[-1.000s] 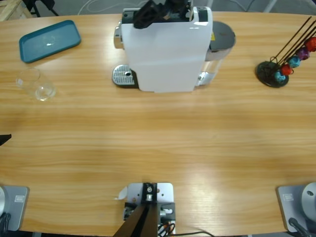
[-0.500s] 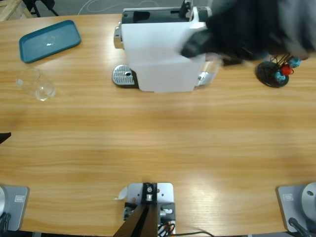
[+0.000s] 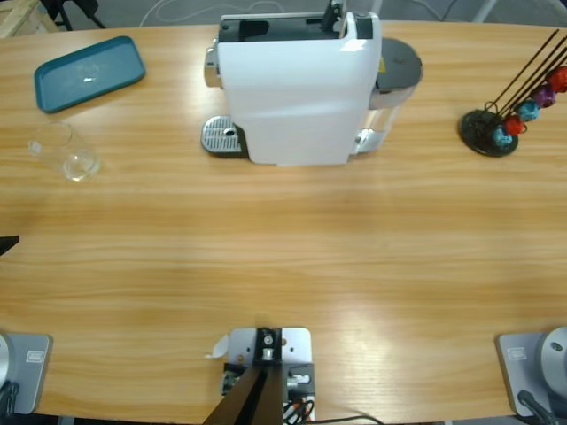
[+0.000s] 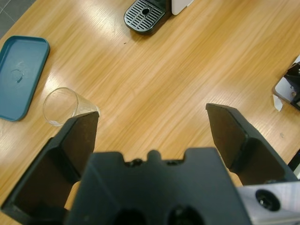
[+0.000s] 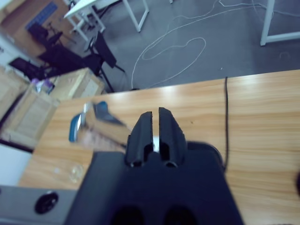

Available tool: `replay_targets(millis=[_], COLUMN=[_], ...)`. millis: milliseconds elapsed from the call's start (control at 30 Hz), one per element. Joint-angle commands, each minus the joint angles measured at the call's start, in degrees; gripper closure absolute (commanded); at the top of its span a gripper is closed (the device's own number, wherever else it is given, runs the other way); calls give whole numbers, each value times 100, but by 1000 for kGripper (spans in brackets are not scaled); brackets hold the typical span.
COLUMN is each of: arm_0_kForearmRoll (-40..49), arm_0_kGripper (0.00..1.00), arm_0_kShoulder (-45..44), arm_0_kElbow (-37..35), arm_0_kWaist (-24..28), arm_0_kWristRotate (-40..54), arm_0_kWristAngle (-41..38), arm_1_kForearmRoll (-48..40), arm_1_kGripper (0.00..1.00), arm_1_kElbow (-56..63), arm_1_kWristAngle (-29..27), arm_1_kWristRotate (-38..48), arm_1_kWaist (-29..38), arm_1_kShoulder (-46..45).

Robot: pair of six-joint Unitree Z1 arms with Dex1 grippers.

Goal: Pour coffee

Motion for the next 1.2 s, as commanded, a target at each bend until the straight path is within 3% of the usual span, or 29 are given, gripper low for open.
replay_targets(millis=[33,167,400,1200], arm_0_kForearmRoll=[-72,-72,-72,-72], arm_0_kGripper=[0,0,0,0], arm_0_kShoulder=[103,290,260,190], arm_0_kElbow=[216,174,181,199], arm_0_kWaist=[47,47,47,47], arm_0_kWristRotate=[-38,-40,-40,-47], arm_0_kWristAngle=[145,152,152,160], arm_1_kForearmRoll=[-352,-723,-760,-1067], arm_1_kGripper=[1000,1000,1000,1000], arm_1_kElbow=[-296,-294,-396,-550], arm_1_kWristAngle=[469,1081,1065,1359], arm_1_kWristRotate=[476,759,1385,1378], arm_1_kWaist=[16,215,575,965], arm_1_kShoulder=[888,881,1083,2711])
